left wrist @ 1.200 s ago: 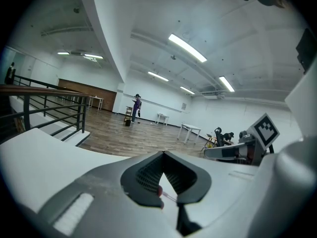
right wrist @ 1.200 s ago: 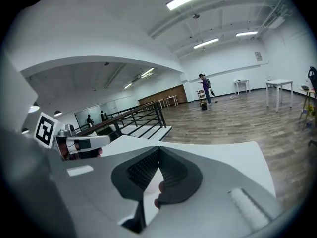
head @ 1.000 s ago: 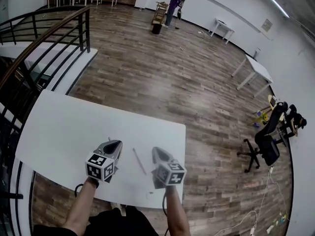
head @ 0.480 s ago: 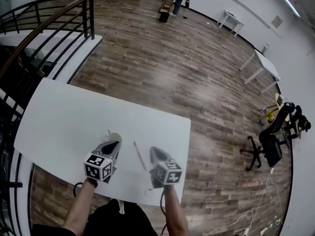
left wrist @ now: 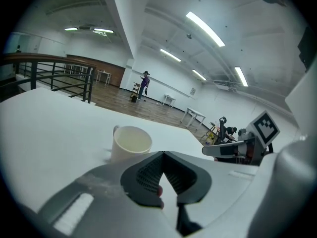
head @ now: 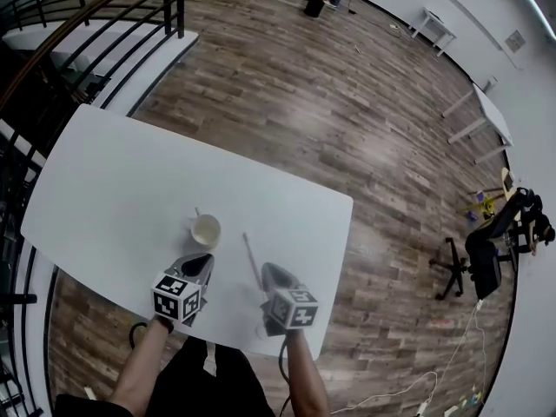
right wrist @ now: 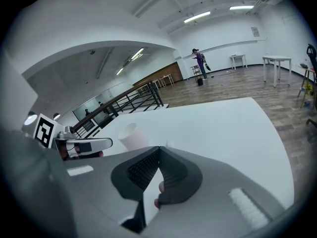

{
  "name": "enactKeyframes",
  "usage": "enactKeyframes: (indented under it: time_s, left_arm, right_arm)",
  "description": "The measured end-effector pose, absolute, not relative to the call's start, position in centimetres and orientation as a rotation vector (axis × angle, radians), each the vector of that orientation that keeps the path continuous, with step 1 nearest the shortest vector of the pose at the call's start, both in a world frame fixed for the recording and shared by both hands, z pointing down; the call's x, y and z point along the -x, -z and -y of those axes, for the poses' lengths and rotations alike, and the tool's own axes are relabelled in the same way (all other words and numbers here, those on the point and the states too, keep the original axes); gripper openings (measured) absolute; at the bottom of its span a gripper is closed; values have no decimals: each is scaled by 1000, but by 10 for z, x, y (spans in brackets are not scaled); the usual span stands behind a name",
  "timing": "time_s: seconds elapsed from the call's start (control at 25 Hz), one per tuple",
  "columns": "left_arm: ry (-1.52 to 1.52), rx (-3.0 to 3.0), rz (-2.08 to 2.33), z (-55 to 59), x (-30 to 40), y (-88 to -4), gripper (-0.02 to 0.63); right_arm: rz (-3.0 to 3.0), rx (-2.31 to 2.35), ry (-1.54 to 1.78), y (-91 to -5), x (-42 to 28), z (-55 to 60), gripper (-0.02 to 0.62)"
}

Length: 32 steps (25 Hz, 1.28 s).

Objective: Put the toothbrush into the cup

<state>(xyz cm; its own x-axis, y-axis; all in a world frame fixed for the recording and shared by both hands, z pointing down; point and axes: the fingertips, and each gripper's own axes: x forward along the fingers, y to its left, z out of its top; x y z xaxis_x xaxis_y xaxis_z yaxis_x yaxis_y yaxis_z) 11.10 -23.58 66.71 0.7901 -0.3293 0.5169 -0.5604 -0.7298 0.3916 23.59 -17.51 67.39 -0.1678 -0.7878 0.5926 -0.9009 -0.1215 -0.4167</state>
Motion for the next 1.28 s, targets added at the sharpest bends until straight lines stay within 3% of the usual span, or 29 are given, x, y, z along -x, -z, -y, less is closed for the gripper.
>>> enactKeyframes:
  time_s: [0.4, 1.28]
  left_arm:
    - [-636, -2326, 676, 215, -95, -726, 8]
    - [-622, -2278, 736, 246, -89, -738, 7]
  right_arm:
    - [1932, -1854, -1272, -729, -227, 159, 8]
    - [1950, -1763, -1280, -746, -223, 198, 8]
